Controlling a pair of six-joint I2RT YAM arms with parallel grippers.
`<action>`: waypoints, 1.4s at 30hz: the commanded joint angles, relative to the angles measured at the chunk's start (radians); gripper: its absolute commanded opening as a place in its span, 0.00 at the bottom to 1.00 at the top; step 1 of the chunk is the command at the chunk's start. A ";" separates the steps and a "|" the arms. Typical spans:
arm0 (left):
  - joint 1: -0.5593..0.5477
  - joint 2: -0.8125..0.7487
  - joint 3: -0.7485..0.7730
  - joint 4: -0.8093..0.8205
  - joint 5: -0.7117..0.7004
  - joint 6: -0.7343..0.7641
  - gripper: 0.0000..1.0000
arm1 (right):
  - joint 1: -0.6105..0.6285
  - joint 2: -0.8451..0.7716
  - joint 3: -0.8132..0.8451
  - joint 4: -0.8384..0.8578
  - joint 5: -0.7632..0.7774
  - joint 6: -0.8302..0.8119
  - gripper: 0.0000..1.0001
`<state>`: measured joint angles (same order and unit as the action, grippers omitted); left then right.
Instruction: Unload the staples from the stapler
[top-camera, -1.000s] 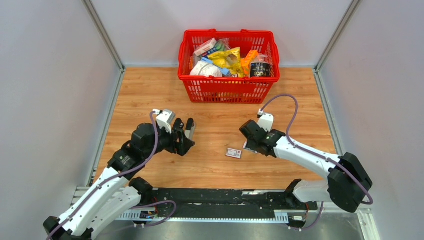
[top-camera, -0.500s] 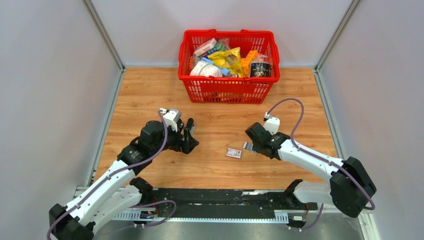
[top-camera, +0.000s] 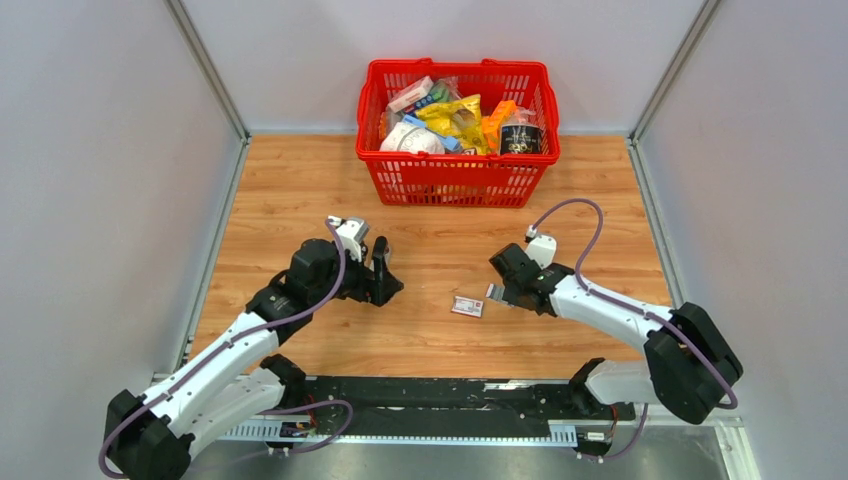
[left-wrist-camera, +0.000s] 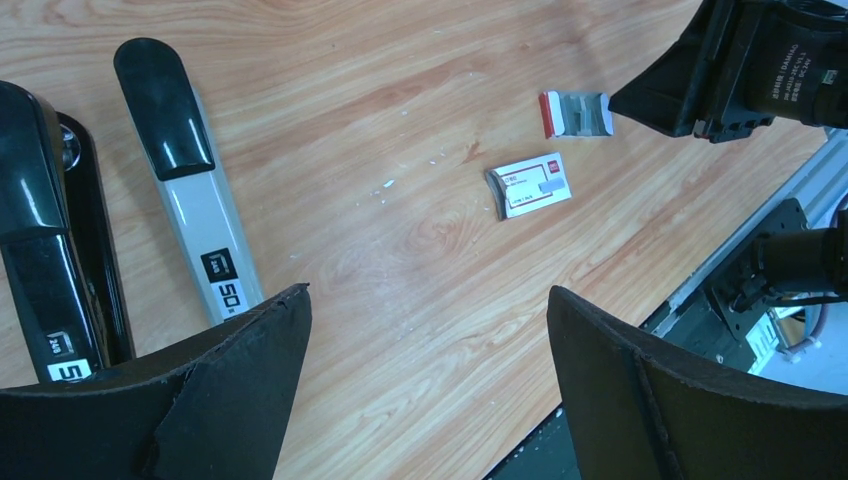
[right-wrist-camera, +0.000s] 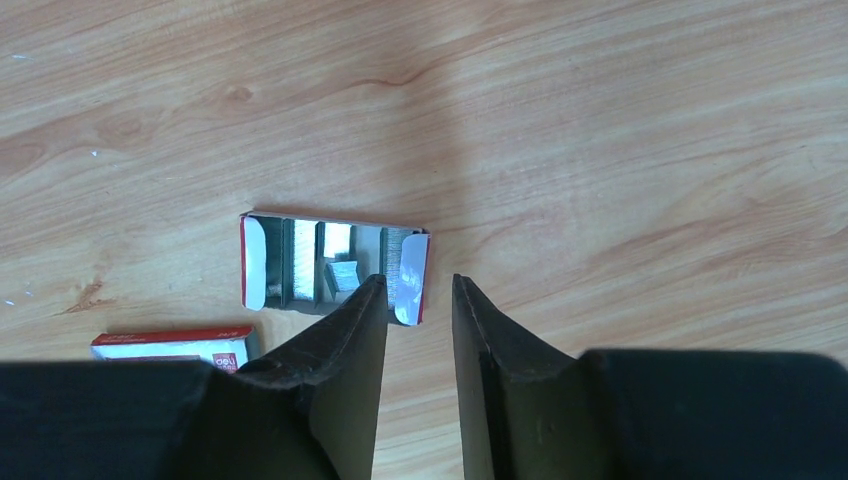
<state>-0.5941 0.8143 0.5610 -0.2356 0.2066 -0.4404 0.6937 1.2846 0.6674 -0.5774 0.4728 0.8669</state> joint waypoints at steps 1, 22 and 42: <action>0.000 0.005 -0.009 0.056 0.017 -0.014 0.94 | -0.005 0.018 -0.003 0.054 0.004 0.003 0.33; 0.000 0.062 -0.023 0.113 0.033 -0.021 0.94 | -0.023 0.038 -0.026 0.079 0.003 0.006 0.26; 0.000 0.112 -0.019 0.142 0.037 -0.023 0.94 | -0.029 0.085 -0.034 0.128 -0.025 0.001 0.20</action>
<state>-0.5941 0.9142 0.5350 -0.1421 0.2287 -0.4522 0.6697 1.3682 0.6388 -0.4770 0.4416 0.8669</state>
